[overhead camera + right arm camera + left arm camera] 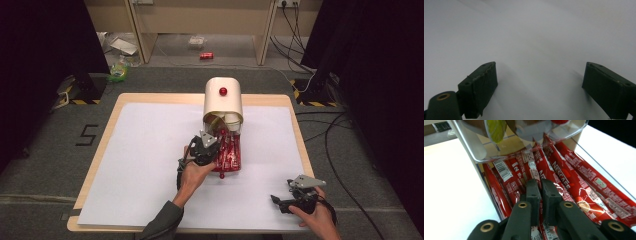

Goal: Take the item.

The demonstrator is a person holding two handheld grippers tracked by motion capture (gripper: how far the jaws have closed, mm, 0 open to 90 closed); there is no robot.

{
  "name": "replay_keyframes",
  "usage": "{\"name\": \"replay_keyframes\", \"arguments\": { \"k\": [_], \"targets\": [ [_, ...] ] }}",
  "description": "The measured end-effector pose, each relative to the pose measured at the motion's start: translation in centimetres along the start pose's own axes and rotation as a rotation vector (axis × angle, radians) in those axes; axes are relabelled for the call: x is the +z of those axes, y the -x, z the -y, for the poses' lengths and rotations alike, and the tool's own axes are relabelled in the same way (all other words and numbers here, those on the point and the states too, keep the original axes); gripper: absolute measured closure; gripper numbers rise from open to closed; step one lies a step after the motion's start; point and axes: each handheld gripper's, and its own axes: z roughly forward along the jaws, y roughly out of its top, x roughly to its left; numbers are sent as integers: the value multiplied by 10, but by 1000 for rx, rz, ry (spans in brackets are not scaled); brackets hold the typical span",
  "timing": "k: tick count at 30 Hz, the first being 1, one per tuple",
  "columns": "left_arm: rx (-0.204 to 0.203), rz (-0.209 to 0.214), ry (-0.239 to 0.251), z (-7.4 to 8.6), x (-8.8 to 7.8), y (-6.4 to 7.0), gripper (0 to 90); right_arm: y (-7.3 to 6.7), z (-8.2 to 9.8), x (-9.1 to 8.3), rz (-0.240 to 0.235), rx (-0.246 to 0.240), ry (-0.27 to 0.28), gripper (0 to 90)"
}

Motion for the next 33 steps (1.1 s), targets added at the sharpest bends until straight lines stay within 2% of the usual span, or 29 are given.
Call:
{"name": "replay_keyframes", "arguments": {
  "k": [5,7,14,21,23,27,33],
  "targets": [
    [9,1,-3,0,-1,0,847,0,0,0,1,1,-1,128],
    [-5,12,1,1,-1,-1,847,0,0,0,0,1,-1,128],
    [2,28,4,-1,-7,-4,851,0,0,0,0,2,-1,128],
    [7,46,5,-2,-16,-10,858,0,0,0,0,1,-1,128],
    [-6,55,14,0,-21,-12,859,0,0,0,0,2,0,128],
    [6,63,15,2,-26,-12,859,0,0,0,0,2,-2,128],
    [0,82,14,3,-33,-13,860,0,0,0,0,1,-1,128]
  ]
}}
